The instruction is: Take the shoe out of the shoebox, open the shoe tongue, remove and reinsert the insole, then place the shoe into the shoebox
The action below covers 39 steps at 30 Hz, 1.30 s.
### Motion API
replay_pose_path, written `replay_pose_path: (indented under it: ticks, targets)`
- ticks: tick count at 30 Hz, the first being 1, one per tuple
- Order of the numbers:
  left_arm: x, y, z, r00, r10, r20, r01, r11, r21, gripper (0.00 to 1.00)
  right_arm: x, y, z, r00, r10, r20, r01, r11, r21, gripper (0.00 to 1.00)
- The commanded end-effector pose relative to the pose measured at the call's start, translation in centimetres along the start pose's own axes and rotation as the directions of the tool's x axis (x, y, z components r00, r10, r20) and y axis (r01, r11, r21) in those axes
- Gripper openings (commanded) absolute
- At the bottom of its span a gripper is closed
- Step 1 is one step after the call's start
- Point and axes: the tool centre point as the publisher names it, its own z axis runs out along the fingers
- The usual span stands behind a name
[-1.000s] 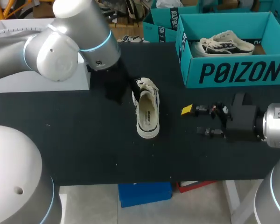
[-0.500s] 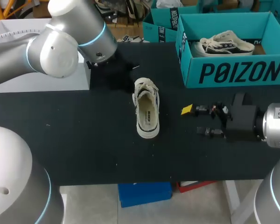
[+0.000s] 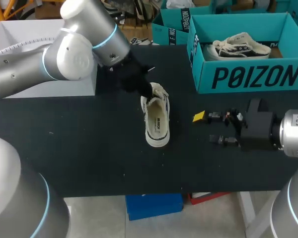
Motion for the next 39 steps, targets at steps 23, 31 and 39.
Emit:
replay_pose_path:
  ticks: [23,31,39]
  targets:
    - [-0.2,-2.9,-4.7,0.991,0.101,-0.084,-0.103,0.994,-0.022,0.0,0.0,0.0,0.1,1.0,0.0,-0.001,0.0,1.0,0.0,1.0]
    - [0.8,-3.0,-5.2,0.975,0.107,-0.194,-0.11,0.994,-0.002,0.4,0.0,0.0,0.1,1.0,0.0,-0.001,0.0,1.0,0.0,1.0]
    - [2.5,-2.1,-3.8,0.957,0.087,-0.276,-0.084,0.996,0.023,0.49,0.0,0.0,0.1,1.0,0.0,-0.001,0.0,1.0,0.0,1.0]
